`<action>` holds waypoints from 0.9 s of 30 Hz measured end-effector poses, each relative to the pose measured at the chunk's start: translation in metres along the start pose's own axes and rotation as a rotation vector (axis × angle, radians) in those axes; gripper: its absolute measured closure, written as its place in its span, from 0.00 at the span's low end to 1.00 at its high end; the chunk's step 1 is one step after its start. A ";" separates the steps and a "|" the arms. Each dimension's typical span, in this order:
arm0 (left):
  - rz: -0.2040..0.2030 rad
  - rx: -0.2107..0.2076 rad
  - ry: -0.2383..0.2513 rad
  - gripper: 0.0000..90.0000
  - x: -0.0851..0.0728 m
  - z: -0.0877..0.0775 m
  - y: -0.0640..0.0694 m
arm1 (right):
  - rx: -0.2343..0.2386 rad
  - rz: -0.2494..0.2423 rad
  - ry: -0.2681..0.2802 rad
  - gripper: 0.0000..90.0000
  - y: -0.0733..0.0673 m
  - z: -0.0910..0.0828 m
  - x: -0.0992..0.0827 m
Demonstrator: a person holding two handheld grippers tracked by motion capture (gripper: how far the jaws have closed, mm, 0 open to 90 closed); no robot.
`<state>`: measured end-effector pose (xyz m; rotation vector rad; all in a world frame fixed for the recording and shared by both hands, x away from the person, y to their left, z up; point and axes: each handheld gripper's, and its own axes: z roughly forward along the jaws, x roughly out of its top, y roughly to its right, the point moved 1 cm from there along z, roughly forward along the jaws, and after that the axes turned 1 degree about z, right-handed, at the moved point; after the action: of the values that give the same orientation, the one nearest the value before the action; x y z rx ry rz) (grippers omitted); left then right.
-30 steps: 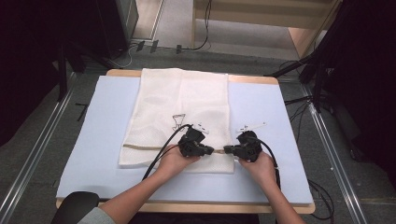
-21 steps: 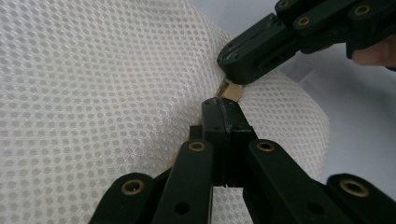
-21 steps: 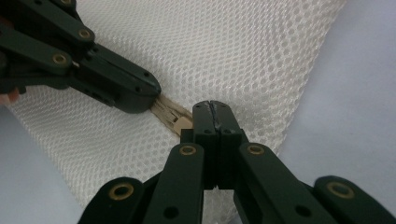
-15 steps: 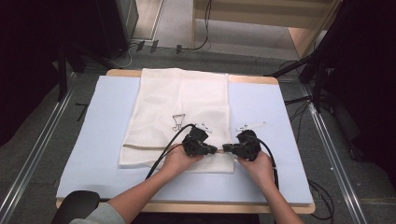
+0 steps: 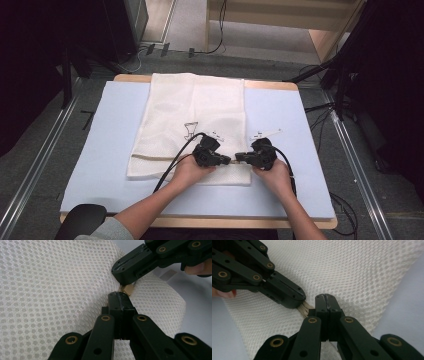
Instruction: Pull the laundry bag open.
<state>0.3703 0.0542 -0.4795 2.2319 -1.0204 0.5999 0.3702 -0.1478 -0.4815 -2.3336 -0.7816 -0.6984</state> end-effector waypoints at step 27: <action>-0.016 -0.009 -0.003 1.00 -0.001 -0.010 -0.005 | 0.055 -0.024 -0.049 1.00 -0.002 -0.013 -0.006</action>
<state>0.3720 0.0639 -0.4748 2.2314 -1.0043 0.5838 0.3612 -0.1572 -0.4758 -2.3028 -0.8415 -0.6247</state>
